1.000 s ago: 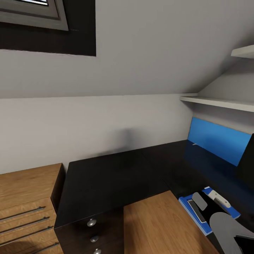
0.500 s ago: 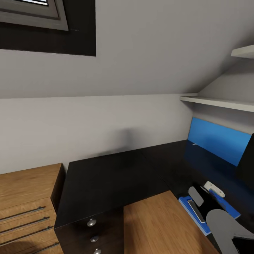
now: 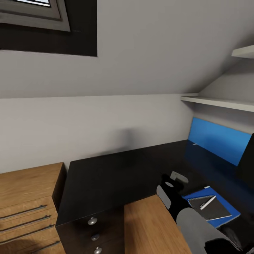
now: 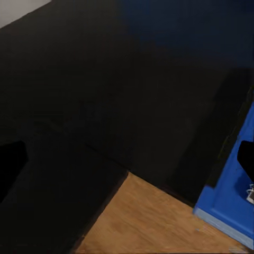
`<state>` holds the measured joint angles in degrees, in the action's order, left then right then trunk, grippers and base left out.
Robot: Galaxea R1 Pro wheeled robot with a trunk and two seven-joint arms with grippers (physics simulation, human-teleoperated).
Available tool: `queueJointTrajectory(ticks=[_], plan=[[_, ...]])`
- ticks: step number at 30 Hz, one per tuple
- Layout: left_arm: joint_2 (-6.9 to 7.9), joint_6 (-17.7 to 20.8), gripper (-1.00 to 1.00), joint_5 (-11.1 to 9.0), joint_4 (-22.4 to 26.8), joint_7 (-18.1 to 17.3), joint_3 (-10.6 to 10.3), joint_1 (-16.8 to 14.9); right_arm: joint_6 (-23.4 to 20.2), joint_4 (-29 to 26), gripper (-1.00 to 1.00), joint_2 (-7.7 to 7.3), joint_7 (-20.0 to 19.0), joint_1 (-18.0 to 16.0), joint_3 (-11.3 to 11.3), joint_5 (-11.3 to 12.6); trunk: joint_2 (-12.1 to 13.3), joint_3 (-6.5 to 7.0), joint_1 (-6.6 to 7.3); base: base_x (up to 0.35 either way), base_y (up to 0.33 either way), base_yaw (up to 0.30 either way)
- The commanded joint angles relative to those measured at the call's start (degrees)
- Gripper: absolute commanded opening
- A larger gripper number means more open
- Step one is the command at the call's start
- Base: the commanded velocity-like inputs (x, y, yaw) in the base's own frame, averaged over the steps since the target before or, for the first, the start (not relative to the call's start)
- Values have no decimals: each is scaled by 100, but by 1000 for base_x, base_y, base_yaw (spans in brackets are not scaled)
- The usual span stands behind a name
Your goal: In the bedroom, organize the workspace by keeping the computer under the desk, ensuring the monitor is on the desk, placing the keyboard on the desk next to the monitor, placing the mouse on the desk next to the keyboard, moving the folder from the swivel chair onto the desk next to the mouse, stacking the notebook on top of the folder with the pen on top of the notebook, and positioning the swivel chair next to the desk.
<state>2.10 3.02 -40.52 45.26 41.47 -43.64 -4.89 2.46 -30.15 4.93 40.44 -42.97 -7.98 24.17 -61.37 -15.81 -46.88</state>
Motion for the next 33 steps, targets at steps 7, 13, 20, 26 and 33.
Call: queueJointTrajectory(ticks=[7, 13, 20, 26, 33], plan=[[-9, 32, 100, -9, -15, 48, -26, -6, 25, 119, 100, 327, 24, 12, -511, -100, -6, -8, 1, -288, 0, 222], [16, 25, 100, -18, -29, 53, 3, -4, 33, 290, 100, 387, -11, 16, -1176, -111, -6, -8, 1, -333, 0, 275], [31, 18, 100, -29, -52, 54, 21, -4, 396, 614, 100, 395, -156, 17, -1432, -103, -6, -8, 1, -336, 0, 279], [12, -461, 100, -40, -320, 56, 198, -4, 1718, 2511, 100, 398, -1307, 63, -1450, -98, -6, -8, 1, -337, 0, 280], [13, -936, 100, -58, -312, 68, 270, -4, 2436, 3119, 100, 92, -2368, 1206, -1442, -139, 115, 46, 67, -280, 0, 119]])
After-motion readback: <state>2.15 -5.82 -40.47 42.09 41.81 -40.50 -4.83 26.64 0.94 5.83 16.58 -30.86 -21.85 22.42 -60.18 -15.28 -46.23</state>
